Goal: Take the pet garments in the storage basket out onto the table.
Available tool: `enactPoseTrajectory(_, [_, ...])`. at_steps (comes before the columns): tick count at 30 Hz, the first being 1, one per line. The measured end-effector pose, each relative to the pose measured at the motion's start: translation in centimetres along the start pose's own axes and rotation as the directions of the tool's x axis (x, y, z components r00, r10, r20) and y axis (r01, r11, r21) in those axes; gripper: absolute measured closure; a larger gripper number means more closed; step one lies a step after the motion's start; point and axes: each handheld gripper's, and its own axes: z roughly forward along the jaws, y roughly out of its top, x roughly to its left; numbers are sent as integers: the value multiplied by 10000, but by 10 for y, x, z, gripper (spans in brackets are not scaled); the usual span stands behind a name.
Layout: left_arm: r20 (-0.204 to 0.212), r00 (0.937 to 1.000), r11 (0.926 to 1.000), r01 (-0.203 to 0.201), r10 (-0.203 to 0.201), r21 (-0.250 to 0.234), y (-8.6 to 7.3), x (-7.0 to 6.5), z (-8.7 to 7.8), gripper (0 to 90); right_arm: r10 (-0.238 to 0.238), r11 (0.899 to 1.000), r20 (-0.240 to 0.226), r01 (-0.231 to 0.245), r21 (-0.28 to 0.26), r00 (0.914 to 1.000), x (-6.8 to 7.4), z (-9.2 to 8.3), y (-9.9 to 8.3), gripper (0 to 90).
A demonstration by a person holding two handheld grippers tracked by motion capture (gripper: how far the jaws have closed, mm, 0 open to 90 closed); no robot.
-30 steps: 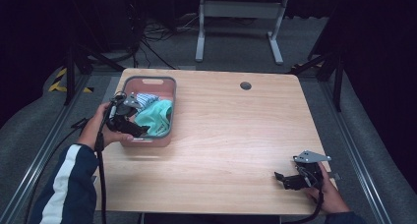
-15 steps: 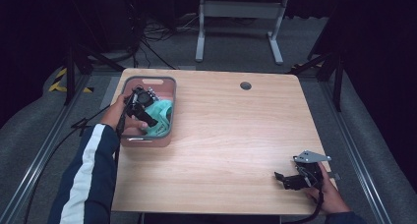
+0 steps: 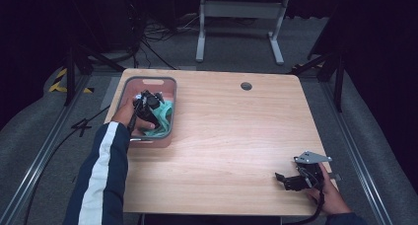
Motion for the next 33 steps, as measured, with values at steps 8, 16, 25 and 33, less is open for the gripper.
enactPoseTrajectory(8, [-185, 9998, 9999, 121, -121, -24, 0, 1, -1, 588, -3, 10000, 0, 3, -7, 10000, 0, 0, 0, 6])
enactPoseTrajectory(16, [-464, 9981, 9977, 386, -412, -556, -5, -1, -12, 782, -9, 10000, 2, 9, 6, 10000, 0, 0, 0, 6])
enactPoseTrajectory(25, [-144, 9977, 9765, 616, -660, -2066, -31, -1, -40, 804, 3, 10000, 0, -3, 3, 10000, 0, 0, 0, 5])
enactPoseTrajectory(33, [191, 9954, 9106, 936, -938, -4026, -60, -8, -65, 808, 2, 10000, -1, -2, 3, 10000, 0, 0, 0, 6])
